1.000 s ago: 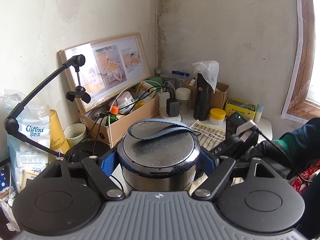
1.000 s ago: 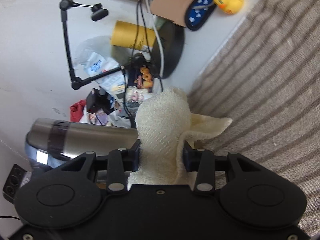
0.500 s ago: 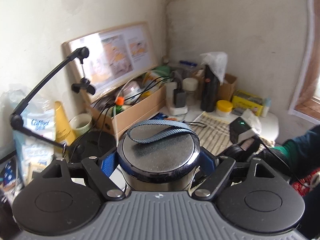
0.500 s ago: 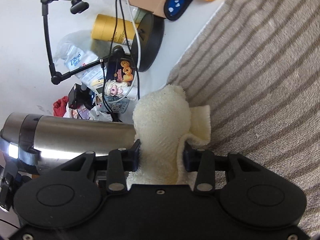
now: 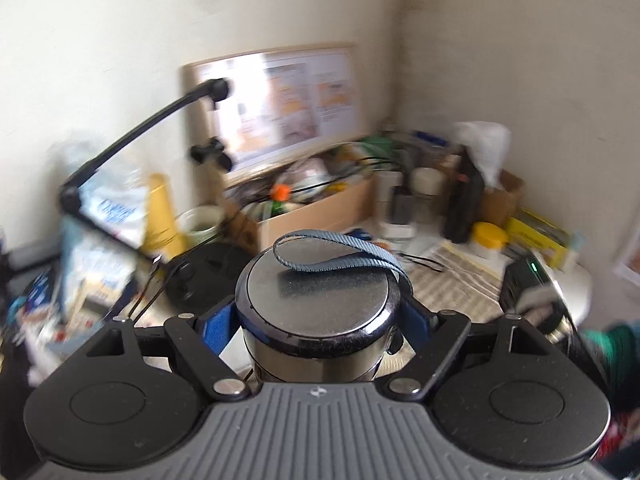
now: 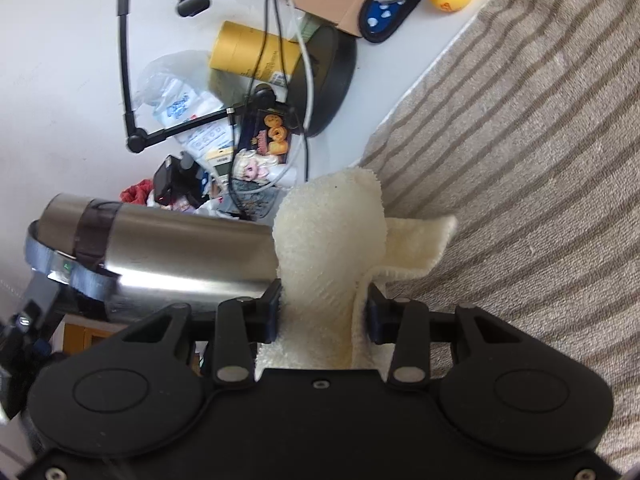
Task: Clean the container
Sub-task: 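Rub the cloth in the right gripper along the tumbler side, then wipe the tumbler top with the cloth while left gripper holds the tumbler steady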
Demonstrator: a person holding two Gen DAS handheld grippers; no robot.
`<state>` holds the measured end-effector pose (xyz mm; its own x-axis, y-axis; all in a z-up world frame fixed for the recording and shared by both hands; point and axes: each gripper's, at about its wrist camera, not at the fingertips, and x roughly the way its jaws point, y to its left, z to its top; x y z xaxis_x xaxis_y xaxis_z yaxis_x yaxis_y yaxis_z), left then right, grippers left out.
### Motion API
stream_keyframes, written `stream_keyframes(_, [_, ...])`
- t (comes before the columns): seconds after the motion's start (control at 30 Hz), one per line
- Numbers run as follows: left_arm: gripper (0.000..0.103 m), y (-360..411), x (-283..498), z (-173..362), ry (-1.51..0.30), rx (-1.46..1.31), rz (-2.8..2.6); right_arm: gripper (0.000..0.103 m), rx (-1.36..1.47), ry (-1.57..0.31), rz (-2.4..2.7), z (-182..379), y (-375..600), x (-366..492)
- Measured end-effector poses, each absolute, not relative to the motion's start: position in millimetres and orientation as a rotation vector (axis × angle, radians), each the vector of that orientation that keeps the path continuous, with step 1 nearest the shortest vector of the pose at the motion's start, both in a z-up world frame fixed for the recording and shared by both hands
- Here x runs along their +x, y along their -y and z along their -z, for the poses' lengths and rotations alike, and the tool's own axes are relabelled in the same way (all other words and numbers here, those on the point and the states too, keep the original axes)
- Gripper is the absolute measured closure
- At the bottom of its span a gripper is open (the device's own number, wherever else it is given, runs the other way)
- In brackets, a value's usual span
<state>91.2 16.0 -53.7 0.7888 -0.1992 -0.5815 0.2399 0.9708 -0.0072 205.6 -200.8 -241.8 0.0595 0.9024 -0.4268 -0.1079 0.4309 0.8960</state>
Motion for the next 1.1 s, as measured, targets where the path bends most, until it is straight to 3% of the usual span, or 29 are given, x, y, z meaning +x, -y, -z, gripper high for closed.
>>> stream_keyframes(0.3, [0.021, -48, 99, 56, -0.586, 0.145, 0.544, 0.064, 0.842, -1.203, -1.038, 209, 202, 210])
stream_keyframes(0.93, [0.021, -45, 94, 59, -0.574, 0.139, 0.492, 0.064, 0.829, -0.965, -1.231, 118, 211, 218])
stream_keyframes(1.1, [0.021, -43, 95, 60, -0.572, 0.136, 0.479, 0.064, 0.824, -0.961, -1.217, 120, 209, 220])
